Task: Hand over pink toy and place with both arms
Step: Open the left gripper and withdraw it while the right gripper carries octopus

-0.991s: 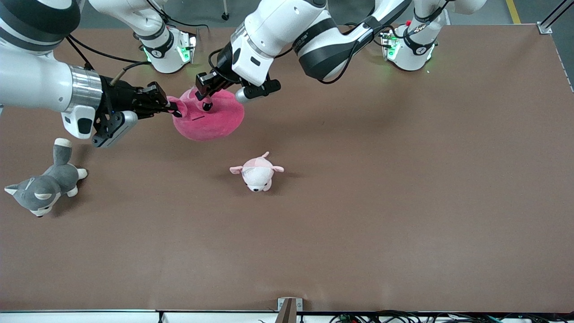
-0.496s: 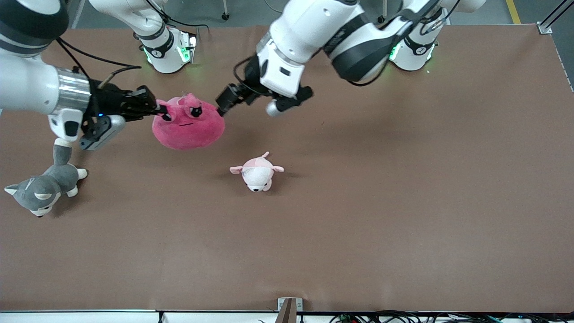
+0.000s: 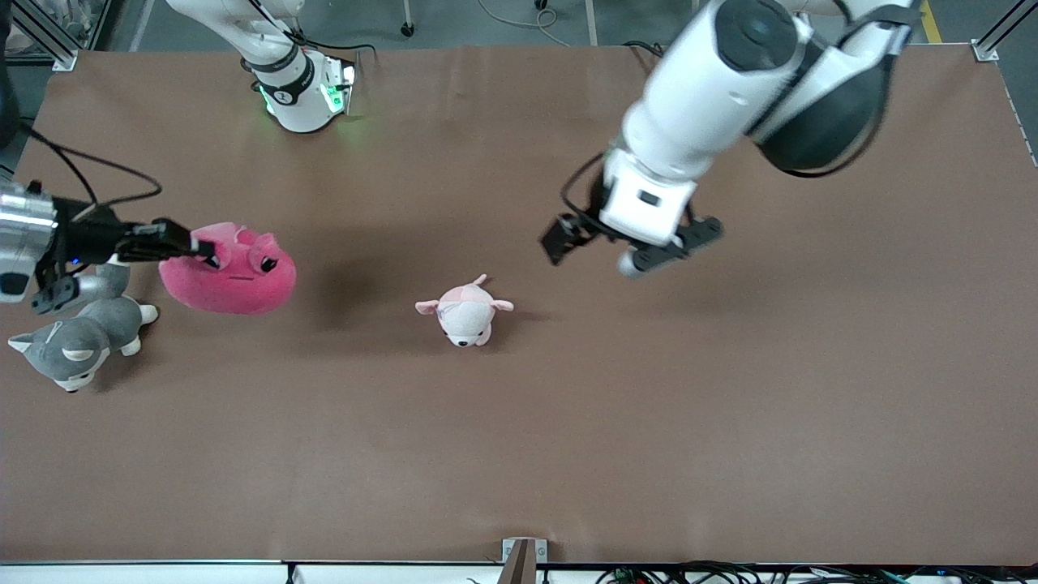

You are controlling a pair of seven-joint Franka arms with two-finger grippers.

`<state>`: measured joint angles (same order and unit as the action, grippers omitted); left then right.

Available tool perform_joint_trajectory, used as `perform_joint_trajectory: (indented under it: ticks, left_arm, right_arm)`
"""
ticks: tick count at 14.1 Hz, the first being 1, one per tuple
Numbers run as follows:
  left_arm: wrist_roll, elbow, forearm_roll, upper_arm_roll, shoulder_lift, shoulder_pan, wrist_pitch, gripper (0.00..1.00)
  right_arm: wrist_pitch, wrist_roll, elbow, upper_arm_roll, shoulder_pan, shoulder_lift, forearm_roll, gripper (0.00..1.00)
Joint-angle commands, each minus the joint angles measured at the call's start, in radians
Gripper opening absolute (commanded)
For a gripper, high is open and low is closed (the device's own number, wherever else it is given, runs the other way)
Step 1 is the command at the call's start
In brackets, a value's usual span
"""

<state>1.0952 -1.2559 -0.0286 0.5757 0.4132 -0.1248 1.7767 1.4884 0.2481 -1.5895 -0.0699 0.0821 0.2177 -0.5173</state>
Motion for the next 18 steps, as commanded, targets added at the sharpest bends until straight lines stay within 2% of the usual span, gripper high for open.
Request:
perform_joint_trajectory:
  ticks: [1, 3, 5, 10, 11, 13, 15, 16, 18]
  left_arm:
    - [-0.077, -0.014, -0.027, 0.004, -0.019, 0.097, -0.127, 1.00]
    - [-0.135, -0.014, -0.130, 0.007, -0.036, 0.145, -0.195, 1.00]
    - [-0.275, -0.013, -0.203, 0.007, -0.054, 0.184, -0.223, 1.00]
    - [-0.575, -0.016, -0.206, 0.009, -0.120, 0.309, -0.232, 1.00]
    - [-0.627, -0.017, -0.206, 0.007, -0.141, 0.319, -0.272, 1.00]
    - [-0.731, -0.017, -0.203, 0.009, -0.181, 0.373, -0.306, 1.00]
    - [-0.843, -0.019, -0.179, 0.013, -0.201, 0.431, -0.329, 1.00]
    - [-0.891, -0.022, -0.153, -0.002, -0.221, 0.436, -0.341, 1.00]
    - [-0.949, -0.084, -0.101, -0.138, -0.299, 0.368, -0.346, 1.00]
  right_arm:
    - [-0.017, 0.010, 0.126, 0.016, 0.033, 0.138, -0.004, 0.00]
    - [-0.016, 0.014, 0.175, 0.018, 0.034, 0.201, -0.007, 0.00]
    - [0.004, 0.048, 0.186, 0.018, 0.042, 0.239, -0.016, 0.00]
    - [0.006, 0.165, 0.201, 0.019, 0.080, 0.315, -0.046, 0.01]
    - [0.007, 0.166, 0.201, 0.021, 0.084, 0.322, -0.053, 0.01]
    - [0.003, 0.178, 0.204, 0.021, 0.111, 0.348, -0.119, 0.01]
    - [0.003, 0.210, 0.209, 0.021, 0.120, 0.364, -0.127, 0.01]
    - [0.003, 0.215, 0.207, 0.021, 0.123, 0.365, -0.125, 0.01]
    - [0.006, 0.217, 0.209, 0.021, 0.128, 0.368, -0.125, 0.01]
